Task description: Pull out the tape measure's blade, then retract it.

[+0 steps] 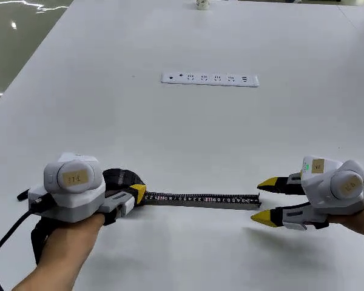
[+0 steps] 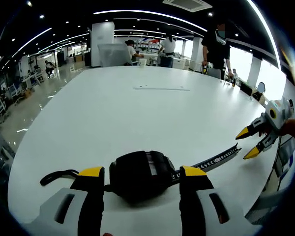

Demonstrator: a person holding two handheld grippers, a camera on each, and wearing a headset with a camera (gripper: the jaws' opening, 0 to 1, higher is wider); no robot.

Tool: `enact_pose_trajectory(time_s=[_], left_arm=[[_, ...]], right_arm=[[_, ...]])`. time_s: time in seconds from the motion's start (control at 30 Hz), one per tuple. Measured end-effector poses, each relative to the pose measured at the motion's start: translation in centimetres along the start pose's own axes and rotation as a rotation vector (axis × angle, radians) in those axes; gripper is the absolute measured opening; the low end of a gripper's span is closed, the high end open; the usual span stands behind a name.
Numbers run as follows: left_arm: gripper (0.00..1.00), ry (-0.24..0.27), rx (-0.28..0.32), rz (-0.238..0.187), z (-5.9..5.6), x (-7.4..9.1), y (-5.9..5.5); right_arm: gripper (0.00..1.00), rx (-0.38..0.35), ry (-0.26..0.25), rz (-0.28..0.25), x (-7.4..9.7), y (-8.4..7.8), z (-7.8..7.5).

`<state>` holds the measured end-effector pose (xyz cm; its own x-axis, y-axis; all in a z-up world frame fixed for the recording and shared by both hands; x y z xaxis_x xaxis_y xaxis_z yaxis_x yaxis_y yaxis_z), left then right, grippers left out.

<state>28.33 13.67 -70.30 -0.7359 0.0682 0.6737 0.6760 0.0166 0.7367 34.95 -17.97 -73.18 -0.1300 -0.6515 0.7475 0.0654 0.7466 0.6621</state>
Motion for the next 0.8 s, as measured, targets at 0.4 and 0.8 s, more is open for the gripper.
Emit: enact_pose_trajectory(time_s=[0.4,0.8], left_arm=[[0.53,0.022,0.003,0.015,-0.3,-0.8,0.2],[0.55,0.035,0.009,0.03,-0.3,-1.4,0.0]], right_arm=[[0.2,0.047,0.046,0.046,-1.1,-0.8,-1.2],[0.13,0.094,0.064,0.068,-1.7,-1.0,-1.3]])
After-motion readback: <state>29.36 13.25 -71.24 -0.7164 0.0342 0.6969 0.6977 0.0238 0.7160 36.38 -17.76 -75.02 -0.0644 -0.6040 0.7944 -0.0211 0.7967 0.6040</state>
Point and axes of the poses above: the centre of the closed fingertips' face, and the gripper's own axes: x roughly backward along the fingers, z roughly to its left, y roughly out of its top, the point moved 7 cm from there along x, roughly backward along the fingers, and after that the axes turned 3 degrees about z, right-handed, at the moved point
